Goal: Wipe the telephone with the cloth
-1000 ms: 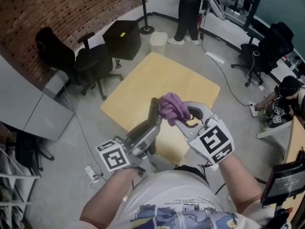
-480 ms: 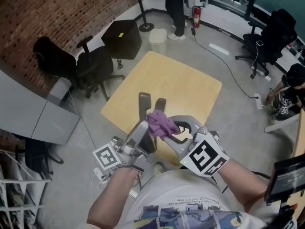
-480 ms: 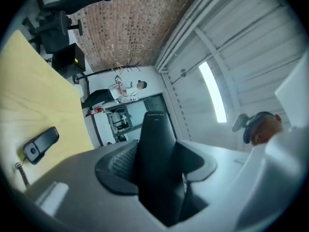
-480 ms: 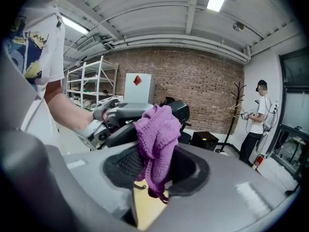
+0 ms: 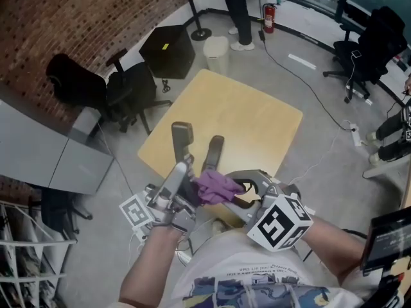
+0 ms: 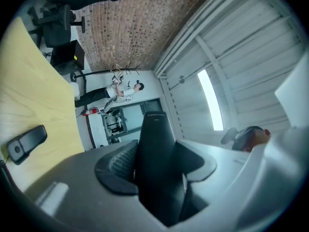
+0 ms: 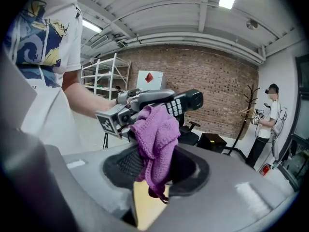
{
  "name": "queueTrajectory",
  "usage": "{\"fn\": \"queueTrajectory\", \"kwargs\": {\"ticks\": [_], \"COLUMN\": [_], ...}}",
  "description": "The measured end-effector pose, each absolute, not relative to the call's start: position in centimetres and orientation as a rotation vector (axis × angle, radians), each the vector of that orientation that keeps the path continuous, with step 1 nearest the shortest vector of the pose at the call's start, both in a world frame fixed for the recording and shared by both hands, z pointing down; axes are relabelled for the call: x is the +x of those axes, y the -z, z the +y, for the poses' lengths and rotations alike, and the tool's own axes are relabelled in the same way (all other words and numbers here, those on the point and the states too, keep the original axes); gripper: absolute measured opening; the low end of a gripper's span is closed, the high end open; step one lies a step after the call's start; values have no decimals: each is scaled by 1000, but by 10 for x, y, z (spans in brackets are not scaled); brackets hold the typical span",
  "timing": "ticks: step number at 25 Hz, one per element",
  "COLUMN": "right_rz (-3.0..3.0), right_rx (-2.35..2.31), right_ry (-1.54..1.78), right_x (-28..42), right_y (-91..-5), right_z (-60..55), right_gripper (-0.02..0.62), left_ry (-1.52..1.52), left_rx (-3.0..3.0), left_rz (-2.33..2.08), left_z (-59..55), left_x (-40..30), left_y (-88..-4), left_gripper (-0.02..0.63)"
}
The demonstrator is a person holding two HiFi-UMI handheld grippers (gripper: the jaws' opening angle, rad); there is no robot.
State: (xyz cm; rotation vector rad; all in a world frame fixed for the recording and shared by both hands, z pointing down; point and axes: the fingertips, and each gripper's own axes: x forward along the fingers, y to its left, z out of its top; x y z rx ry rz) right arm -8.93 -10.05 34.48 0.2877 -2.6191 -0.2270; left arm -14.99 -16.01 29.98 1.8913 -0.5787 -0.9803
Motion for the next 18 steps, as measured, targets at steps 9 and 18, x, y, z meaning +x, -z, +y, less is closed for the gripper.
{"fn": "queueTrajectory", "kwargs": {"ticks": [9, 18], "right_rz": [-2652, -2674], "right_rx": [545, 487], "right_ry": [245, 256], "right_x": [-84, -84], "right_y": [-307, -310], "right_z": [-169, -176], "right_gripper": [132, 132], "left_ry": [978, 999], "left_rx": [1874, 1826], "left_rz": [-529, -542], "left_z": [-154, -159], "left_x": [-148, -131], "left_y": [-295, -301], "left_gripper": [258, 258]}}
